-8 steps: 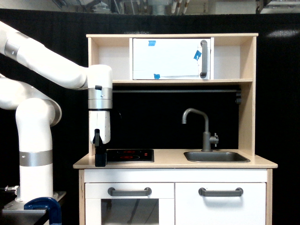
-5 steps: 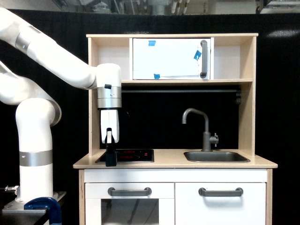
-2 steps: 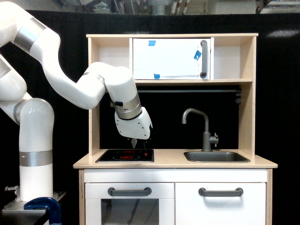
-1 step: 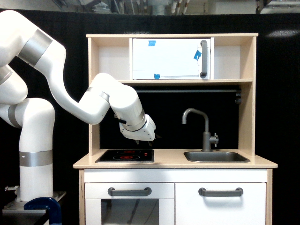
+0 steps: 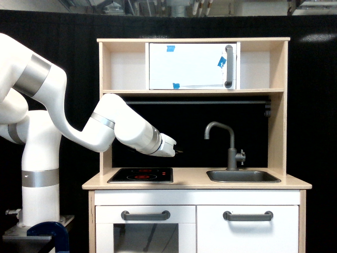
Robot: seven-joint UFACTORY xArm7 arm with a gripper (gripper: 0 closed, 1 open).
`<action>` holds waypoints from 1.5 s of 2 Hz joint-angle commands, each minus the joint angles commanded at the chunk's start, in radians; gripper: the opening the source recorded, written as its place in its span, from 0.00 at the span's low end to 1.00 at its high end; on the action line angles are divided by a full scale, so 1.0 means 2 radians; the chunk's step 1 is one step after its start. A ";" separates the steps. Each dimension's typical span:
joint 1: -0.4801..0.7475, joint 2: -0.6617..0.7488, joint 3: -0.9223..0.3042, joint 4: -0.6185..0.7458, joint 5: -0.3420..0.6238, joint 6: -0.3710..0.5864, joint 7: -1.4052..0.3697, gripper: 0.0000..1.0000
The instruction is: Turn on the faucet
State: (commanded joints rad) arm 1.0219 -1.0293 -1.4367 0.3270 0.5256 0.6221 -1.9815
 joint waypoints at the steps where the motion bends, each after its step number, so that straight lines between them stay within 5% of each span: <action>1: 0.152 -0.049 -0.096 0.118 -0.041 0.103 -0.012 1.00; 2: 0.197 -0.068 -0.111 0.144 -0.075 0.137 0.005 1.00; 3: 0.214 -0.083 -0.069 0.137 -0.068 0.100 0.041 1.00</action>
State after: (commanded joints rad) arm 1.4495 -1.1956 -1.5754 0.6011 0.3906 0.8225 -1.8989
